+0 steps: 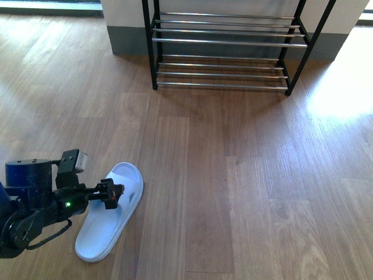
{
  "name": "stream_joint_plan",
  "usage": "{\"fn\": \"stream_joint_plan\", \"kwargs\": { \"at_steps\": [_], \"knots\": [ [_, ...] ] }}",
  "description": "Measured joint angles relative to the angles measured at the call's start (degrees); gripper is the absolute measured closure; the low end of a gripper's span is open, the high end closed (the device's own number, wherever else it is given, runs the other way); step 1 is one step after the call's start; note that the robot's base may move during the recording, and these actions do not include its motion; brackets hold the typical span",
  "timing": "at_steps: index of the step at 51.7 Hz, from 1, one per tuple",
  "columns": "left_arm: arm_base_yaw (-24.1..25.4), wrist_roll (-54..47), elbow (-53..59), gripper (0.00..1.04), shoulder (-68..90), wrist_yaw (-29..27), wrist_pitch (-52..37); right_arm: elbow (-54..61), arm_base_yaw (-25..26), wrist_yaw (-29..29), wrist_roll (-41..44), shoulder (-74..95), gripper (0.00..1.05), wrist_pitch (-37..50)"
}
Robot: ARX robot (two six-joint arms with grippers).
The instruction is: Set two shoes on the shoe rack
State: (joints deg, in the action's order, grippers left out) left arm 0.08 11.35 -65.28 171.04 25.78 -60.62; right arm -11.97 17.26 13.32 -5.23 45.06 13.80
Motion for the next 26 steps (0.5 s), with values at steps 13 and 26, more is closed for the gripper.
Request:
{"fn": "stream_joint_plan", "kwargs": {
  "at_steps": [13, 26],
  "knots": [
    [0.24, -2.47, 0.0, 0.09, -0.07, 1.03, 0.83, 0.0, 0.0, -0.02, 0.0, 0.0, 1.04, 0.0],
    [2.03, 0.44, 5.7, 0.09, -2.58, -1.73, -6.56, 0.0, 0.0, 0.0, 0.0, 0.0, 1.04, 0.0]
  ]
}}
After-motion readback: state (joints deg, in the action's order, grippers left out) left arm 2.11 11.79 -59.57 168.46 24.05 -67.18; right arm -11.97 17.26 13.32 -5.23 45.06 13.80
